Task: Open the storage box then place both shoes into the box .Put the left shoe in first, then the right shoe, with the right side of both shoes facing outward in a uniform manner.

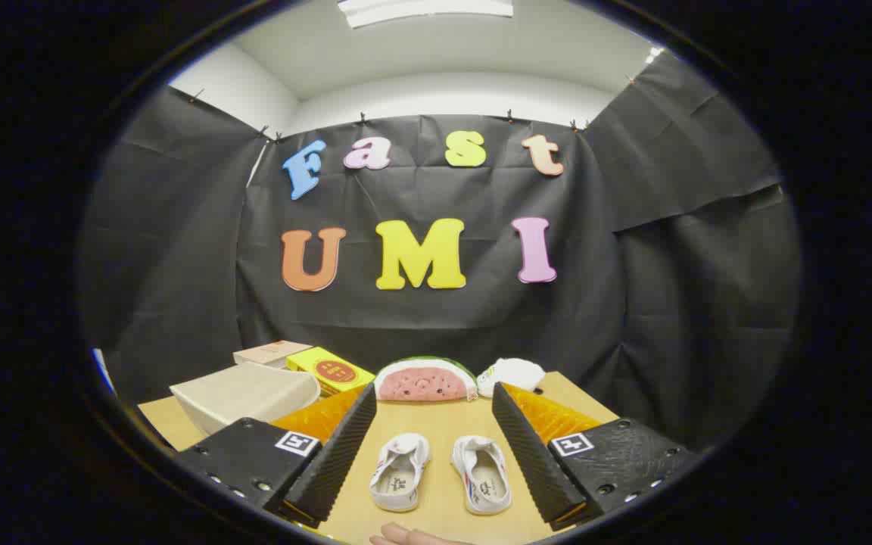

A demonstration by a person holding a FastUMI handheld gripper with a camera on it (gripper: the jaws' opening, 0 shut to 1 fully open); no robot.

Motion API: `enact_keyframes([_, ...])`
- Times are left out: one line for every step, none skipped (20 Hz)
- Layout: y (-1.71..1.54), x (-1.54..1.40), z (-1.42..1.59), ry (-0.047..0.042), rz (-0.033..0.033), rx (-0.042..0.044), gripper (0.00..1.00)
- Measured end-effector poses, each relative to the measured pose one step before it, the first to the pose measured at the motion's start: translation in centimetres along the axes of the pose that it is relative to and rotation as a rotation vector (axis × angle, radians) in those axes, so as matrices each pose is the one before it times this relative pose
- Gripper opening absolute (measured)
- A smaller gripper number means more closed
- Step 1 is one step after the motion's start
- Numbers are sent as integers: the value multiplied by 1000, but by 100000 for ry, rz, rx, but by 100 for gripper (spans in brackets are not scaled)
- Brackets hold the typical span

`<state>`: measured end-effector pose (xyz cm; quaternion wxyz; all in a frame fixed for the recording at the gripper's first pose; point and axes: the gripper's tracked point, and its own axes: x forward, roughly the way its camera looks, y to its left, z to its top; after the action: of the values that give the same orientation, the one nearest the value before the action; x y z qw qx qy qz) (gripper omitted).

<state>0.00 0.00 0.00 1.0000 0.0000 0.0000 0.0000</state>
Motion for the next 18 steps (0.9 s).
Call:
enact_keyframes([39,-371,-3,578,1125,1057,95])
enact_keyframes([-13,-415,221,-133,554,1125,95])
enact_keyframes([-271,-418,215,-635,-130,625,95])
enact_keyframes([-60,-421,253,-548,-32,-108,95])
enact_keyframes([136,-230,69,-455,23,-585,95])
enact_keyframes([92,-231,87,-461,-133,-752,95])
enact_keyframes([189,-229,-212,5,49,-478,95])
enact_keyframes([340,-126,-87,596,682,-353,95])
enact_keyframes([373,-217,-150,664,501,-198,95])
enact_keyframes([186,-202,89,436,205,16,95])
enact_keyframes([205,-165,19,355,406,-266,95])
enact_keyframes([201,-215,68,0,146,-282,95])
enact_keyframes([20,-248,116,-330,-135,-268,95])
enact_keyframes([52,-164,182,-551,-363,-191,95])
enact_keyframes([165,-36,28,-255,-24,-305,95])
enact_keyframes([329,21,-25,255,13,-567,95])
enact_keyframes([232,143,-286,355,-466,-371,95])
enact_keyframes([127,314,-219,715,-1060,-214,95])
